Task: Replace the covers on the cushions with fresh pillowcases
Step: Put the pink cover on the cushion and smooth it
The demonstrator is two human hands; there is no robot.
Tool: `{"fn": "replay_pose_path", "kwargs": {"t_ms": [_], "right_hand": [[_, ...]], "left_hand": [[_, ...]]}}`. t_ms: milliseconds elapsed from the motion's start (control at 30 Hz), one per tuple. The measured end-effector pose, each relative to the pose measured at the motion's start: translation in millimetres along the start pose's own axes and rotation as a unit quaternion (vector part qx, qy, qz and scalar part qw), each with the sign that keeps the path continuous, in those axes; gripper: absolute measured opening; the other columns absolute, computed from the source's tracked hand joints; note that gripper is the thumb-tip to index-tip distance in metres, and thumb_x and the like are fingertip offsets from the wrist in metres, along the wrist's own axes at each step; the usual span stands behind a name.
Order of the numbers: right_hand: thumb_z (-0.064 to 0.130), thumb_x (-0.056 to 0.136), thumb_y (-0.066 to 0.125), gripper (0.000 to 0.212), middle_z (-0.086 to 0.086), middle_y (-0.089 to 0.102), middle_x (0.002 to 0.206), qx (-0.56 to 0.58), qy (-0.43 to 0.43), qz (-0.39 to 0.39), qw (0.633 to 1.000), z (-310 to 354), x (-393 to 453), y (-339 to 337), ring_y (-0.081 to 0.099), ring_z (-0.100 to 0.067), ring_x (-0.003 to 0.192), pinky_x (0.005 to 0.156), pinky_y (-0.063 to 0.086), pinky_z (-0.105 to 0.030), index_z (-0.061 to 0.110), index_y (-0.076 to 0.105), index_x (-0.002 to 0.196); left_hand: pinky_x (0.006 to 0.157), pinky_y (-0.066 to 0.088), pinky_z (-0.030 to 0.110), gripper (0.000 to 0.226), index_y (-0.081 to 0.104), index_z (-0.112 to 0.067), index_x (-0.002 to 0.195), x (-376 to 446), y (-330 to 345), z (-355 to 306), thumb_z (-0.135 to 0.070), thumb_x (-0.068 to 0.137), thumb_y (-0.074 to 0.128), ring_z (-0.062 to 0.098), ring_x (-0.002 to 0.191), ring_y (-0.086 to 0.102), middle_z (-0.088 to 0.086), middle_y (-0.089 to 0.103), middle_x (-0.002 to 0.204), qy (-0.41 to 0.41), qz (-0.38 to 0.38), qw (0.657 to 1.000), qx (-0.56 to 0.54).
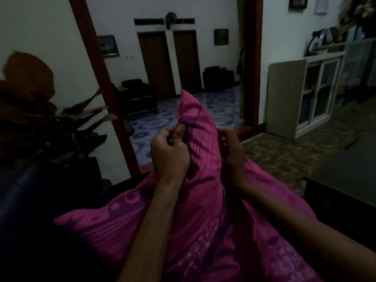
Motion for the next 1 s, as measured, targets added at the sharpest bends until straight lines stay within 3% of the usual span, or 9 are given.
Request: {"fn": "replay_pose_path", "kwargs": {"t_ms": [100, 200, 267, 367, 467, 633, 767, 867, 1000], "right_hand": [[0.004, 0.092, 0.066, 0.021, 0.008, 0.071, 0.101, -0.026, 0.071, 0.064, 0.995, -1.2, 14.7, -14.6, 0.067, -0.007, 0.094, 0.084, 0.054, -0.03, 0.019, 0.065, 0.106], [0.009, 0.103, 0.051, 0.021, 0.013, 0.075, 0.085, 0.101, 0.208, 0.055, 0.971, 5.5, -11.2, -43.4, 0.065, -0.003, 0.087, 0.082, 0.049, -0.031, 0.019, 0.068, 0.097], [0.023, 0.104, 0.044, 0.025, 0.011, 0.077, 0.08, 0.226, 0.298, 0.021, 0.927, 11.0, -43.6, -58.7, 0.069, -0.008, 0.085, 0.077, 0.052, -0.026, 0.019, 0.067, 0.096], [0.05, 0.089, 0.066, 0.034, 0.001, 0.077, 0.098, 0.272, 0.292, -0.007, 0.917, 13.5, -84.9, -67.7, 0.07, -0.015, 0.095, 0.088, 0.056, -0.032, 0.018, 0.071, 0.099], [0.021, 0.099, 0.06, 0.011, 0.001, 0.073, 0.09, 0.257, 0.277, -0.038, 0.925, 19.6, -112.2, -64.2, 0.063, -0.016, 0.089, 0.082, 0.052, -0.031, 0.014, 0.067, 0.094], [0.009, 0.103, 0.049, 0.022, 0.007, 0.068, 0.075, 0.235, 0.309, -0.103, 0.916, 29.1, -153.4, -62.3, 0.059, -0.009, 0.076, 0.073, 0.05, -0.026, 0.014, 0.06, 0.085], [0.018, 0.104, 0.051, 0.024, 0.001, 0.066, 0.074, 0.217, 0.357, -0.201, 0.886, 16.5, -157.4, -84.8, 0.058, -0.008, 0.067, 0.062, 0.05, -0.02, 0.014, 0.062, 0.083], [0.015, 0.104, 0.052, 0.025, 0.0, 0.063, 0.072, 0.2, 0.349, -0.254, 0.879, 14.4, -147.2, -98.2, 0.056, -0.001, 0.062, 0.059, 0.046, -0.017, 0.012, 0.061, 0.081], [0.017, 0.104, 0.051, 0.021, -0.002, 0.062, 0.078, 0.19, 0.342, -0.257, 0.884, 19.7, -141.0, -109.1, 0.054, 0.006, 0.057, 0.058, 0.045, -0.011, 0.005, 0.063, 0.091]], "left_hand": [[0.053, 0.039, 0.009, 0.016, 0.064, -0.019, 0.092, -8.1, 1.4, -16.4, -0.029, 0.101, 0.056, -0.004, 0.064, 0.055, -0.012, 0.06, 0.075, -0.019, -0.005, 1.0, 0.014], [0.053, 0.041, 0.021, 0.023, 0.068, -0.017, 0.085, -22.2, 16.5, -23.9, -0.028, 0.101, 0.056, 0.003, 0.063, 0.057, -0.012, 0.061, 0.07, -0.045, 0.162, 0.976, 0.141], [0.045, 0.036, 0.01, 0.023, 0.068, -0.015, 0.08, -33.0, 28.6, -32.6, -0.019, 0.1, 0.058, -0.008, 0.061, 0.052, -0.017, 0.057, 0.066, -0.039, 0.275, 0.937, 0.213], [0.049, 0.036, 0.011, 0.027, 0.062, -0.027, 0.07, -48.5, 24.9, -47.6, -0.024, 0.096, 0.066, -0.006, 0.062, 0.054, -0.016, 0.061, 0.07, 0.015, 0.371, 0.883, 0.288], [0.063, 0.048, 0.015, 0.014, 0.068, -0.029, 0.077, -62.6, -0.4, -42.3, -0.026, 0.09, 0.073, -0.002, 0.071, 0.065, -0.014, 0.069, 0.075, 0.094, 0.419, 0.871, 0.239], [0.067, 0.05, 0.019, 0.018, 0.069, -0.025, 0.078, -113.4, -6.5, 0.5, -0.012, 0.089, 0.073, 0.003, 0.071, 0.066, -0.012, 0.071, 0.075, 0.091, 0.344, 0.934, 0.035], [0.065, 0.051, 0.025, 0.02, 0.07, -0.013, 0.08, -123.7, 28.3, 4.8, -0.022, 0.097, 0.064, 0.011, 0.069, 0.066, 0.0, 0.07, 0.074, 0.109, 0.351, 0.93, 0.004], [0.067, 0.05, 0.02, 0.028, 0.069, -0.015, 0.084, -110.8, 43.5, -6.1, -0.027, 0.103, 0.052, 0.009, 0.074, 0.066, -0.001, 0.069, 0.079, 0.112, 0.287, 0.951, -0.005], [0.075, 0.046, 0.006, 0.006, 0.074, -0.029, 0.097, -98.5, 31.6, 8.4, -0.029, 0.093, 0.069, -0.006, 0.091, 0.066, -0.015, 0.073, 0.095, 0.072, 0.213, 0.972, 0.075]]}}
Point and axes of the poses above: each hand's wrist, its own x-axis towards the middle knuckle, its own y-axis out of the palm, z = x × y, the point moved 1 cm from there along x, towards the middle knuckle
